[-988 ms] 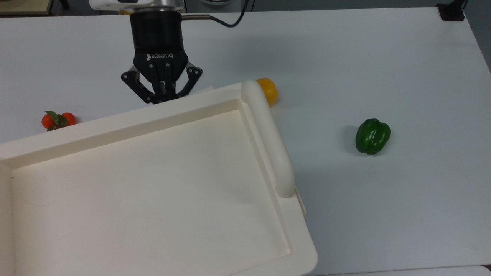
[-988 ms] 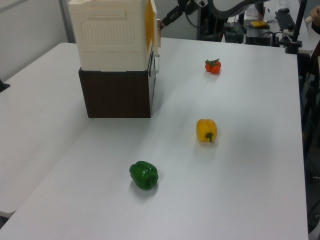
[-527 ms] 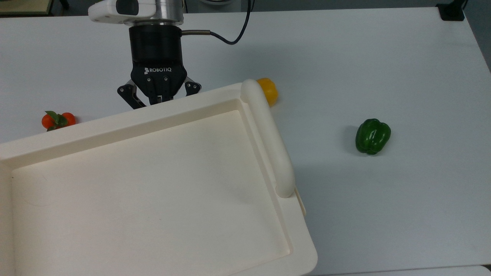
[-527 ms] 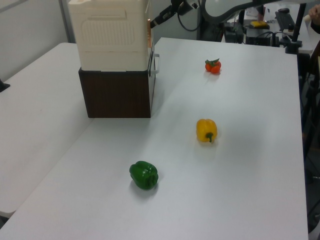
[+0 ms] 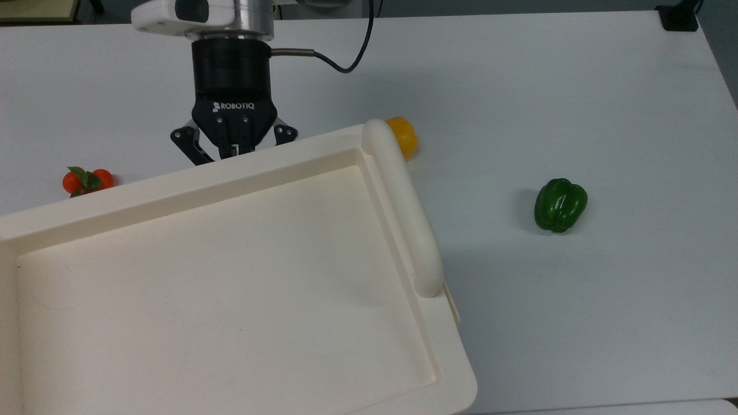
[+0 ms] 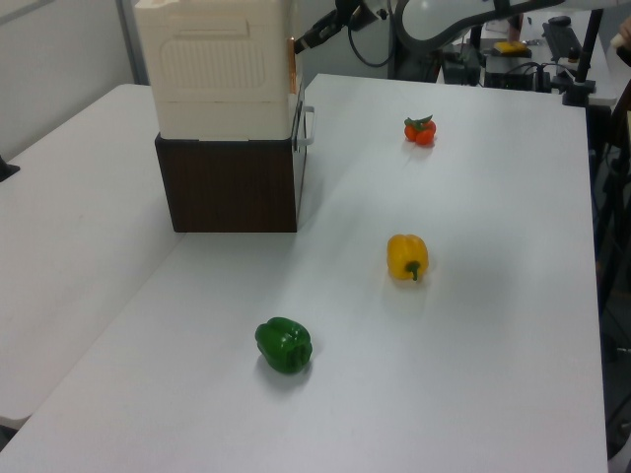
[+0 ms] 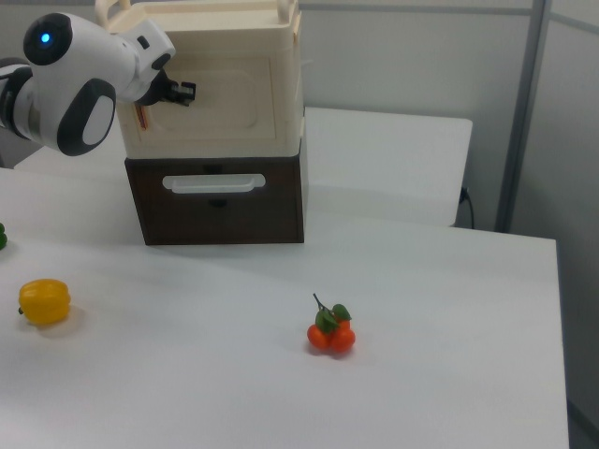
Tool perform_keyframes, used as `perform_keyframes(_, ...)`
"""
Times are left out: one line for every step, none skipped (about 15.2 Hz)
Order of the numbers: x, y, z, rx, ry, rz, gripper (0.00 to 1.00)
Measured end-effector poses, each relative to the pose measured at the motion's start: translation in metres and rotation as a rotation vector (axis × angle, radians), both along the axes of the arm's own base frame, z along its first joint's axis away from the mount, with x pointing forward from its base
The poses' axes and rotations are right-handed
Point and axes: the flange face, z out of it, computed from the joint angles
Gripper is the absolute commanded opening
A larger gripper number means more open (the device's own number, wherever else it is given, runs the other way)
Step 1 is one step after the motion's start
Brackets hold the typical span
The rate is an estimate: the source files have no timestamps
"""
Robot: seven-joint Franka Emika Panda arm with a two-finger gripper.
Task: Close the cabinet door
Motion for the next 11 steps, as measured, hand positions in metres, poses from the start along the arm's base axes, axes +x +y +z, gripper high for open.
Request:
perform_keyframes(-0.006, -0.004, 0.002, -0.004, 0.004, -0.004, 0.23)
perform_keyframes(-0.014, -0.007, 0.002, -0.008, 0.028, -0.005, 0.37)
perform_keyframes(-0.023, -0.010, 0.000, -0.009, 0.081, -0.002, 0.62)
perform_keyframes(-0.033, -0.014, -0.004, -0.008, 0.162, 0.004, 0.77)
perform_keyframes(-0.044, -0.020, -0.006, -0.005, 0.252, 0.009, 0.94)
perform_keyframes(-0.054, -0.028, -0.005, 0.000, 0.334, 0.010, 1.00)
perform_keyframes(-0.067, -0.039, 0.000, 0.006, 0.411, 0.004, 1.00)
perform_keyframes(-0.080, -0.051, 0.007, 0.014, 0.481, -0.004, 1.00)
perform_keyframes(-0.094, -0.062, 0.013, 0.024, 0.550, -0.009, 1.00)
perform_keyframes(-0.109, -0.070, 0.020, 0.035, 0.621, -0.009, 1.00)
perform_keyframes(-0.126, -0.076, 0.027, 0.048, 0.689, -0.006, 1.00)
